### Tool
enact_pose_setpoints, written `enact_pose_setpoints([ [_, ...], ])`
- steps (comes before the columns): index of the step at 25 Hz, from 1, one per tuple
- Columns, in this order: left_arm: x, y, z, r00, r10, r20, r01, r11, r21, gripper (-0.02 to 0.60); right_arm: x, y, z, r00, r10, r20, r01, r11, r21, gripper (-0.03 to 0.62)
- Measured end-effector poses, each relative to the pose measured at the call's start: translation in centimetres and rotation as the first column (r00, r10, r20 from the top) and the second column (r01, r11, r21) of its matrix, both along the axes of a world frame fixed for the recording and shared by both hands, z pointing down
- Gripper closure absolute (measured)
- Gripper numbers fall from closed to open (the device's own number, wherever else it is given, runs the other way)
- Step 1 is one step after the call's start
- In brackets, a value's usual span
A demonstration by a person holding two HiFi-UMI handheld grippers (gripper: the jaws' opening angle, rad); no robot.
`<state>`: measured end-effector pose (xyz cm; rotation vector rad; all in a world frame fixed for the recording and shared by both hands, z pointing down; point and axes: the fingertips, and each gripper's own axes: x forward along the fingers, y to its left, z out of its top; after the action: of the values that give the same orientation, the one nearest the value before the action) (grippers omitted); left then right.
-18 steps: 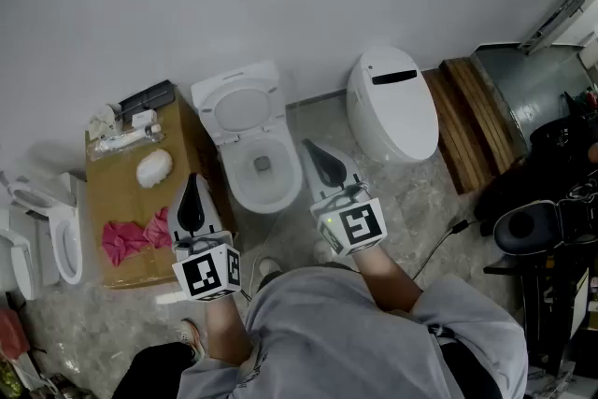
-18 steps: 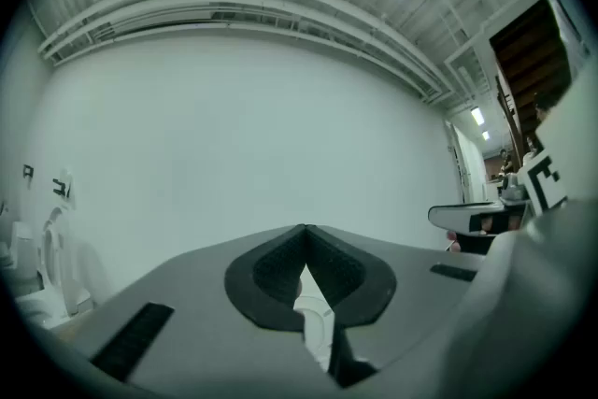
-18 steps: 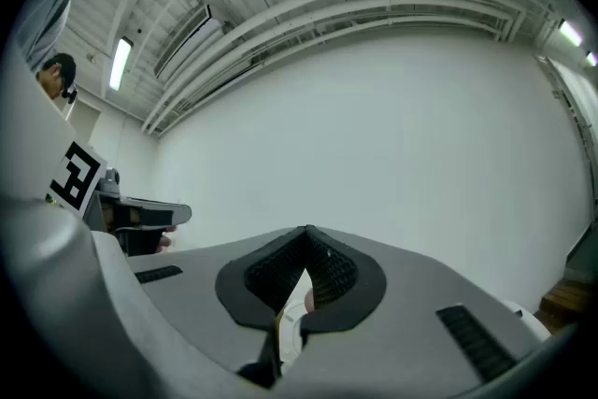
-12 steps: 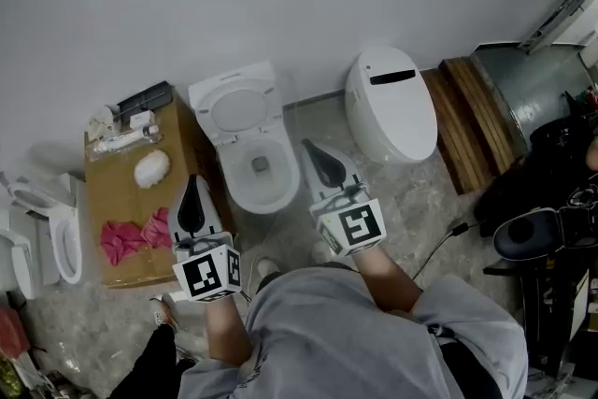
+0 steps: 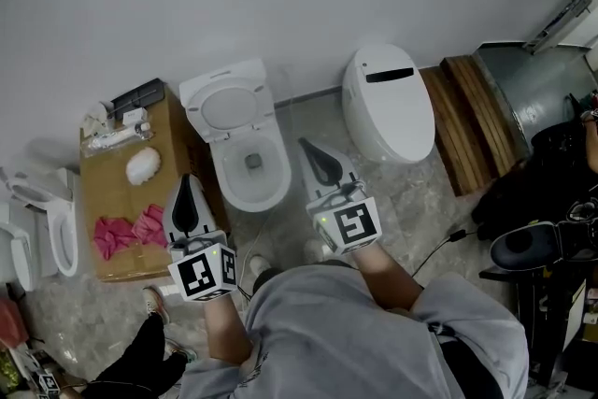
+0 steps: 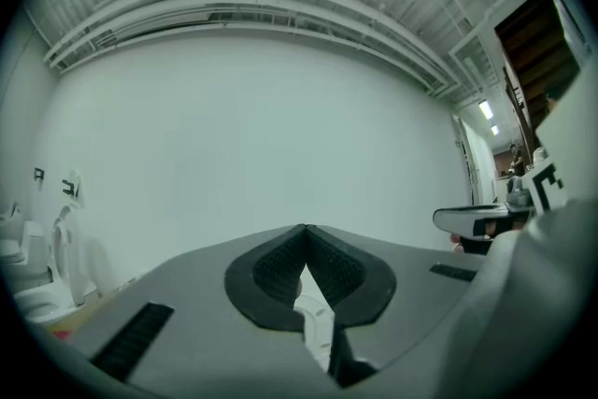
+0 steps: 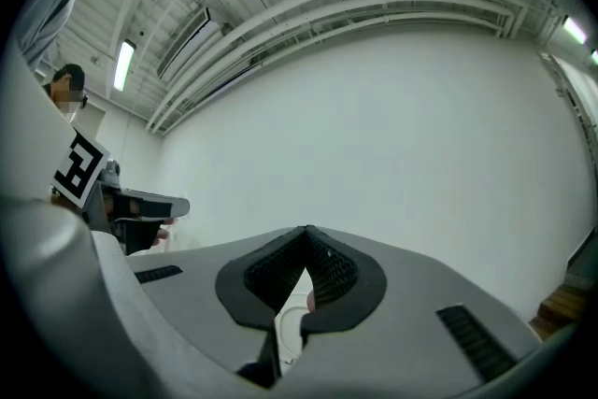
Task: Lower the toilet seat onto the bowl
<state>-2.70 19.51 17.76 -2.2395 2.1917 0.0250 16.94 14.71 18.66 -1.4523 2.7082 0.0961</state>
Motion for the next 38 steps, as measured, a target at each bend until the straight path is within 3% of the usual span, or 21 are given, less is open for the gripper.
enact_pose_setpoints([
  [9, 1.7, -0.7, 0.7, 1.000, -0.029, -0.004, 0.028, 0.999, -0.018, 0.581, 1.3, -1.9, 0.9, 0.999, -0.032, 0.000, 0.032, 0.999, -0.029, 0.597],
  [16, -0.1, -2.0, 0.9, 0.998, -0.055, 0.015, 0.055, 0.998, -0.020, 0.581, -0.9, -3.6, 1.3, 0.998, -0.059, -0.013, 0.058, 0.997, -0.042, 0.597],
  [20, -1.3, -3.9, 1.3, 1.000, -0.025, 0.009, 0.025, 1.000, -0.018, 0.581, -2.4, -4.8, 1.6, 0.999, -0.042, -0.022, 0.042, 0.999, -0.032, 0.597],
  [28, -4.4, -9.5, 1.3, 0.998, 0.061, 0.001, -0.061, 0.998, 0.003, 0.581, -5.5, -8.8, 1.8, 0.999, 0.028, -0.033, -0.029, 0.998, -0.052, 0.597],
  [34, -9.0, -12.3, 0.5, 0.997, 0.078, 0.028, -0.079, 0.997, 0.028, 0.580, -10.7, -11.3, 0.6, 0.997, 0.017, -0.070, -0.019, 1.000, -0.021, 0.597],
  [38, -11.8, -14.1, 0.9, 0.996, 0.089, -0.008, -0.089, 0.996, 0.024, 0.581, -13.8, -13.0, 0.2, 0.995, -0.003, -0.098, 0.002, 1.000, -0.010, 0.596],
])
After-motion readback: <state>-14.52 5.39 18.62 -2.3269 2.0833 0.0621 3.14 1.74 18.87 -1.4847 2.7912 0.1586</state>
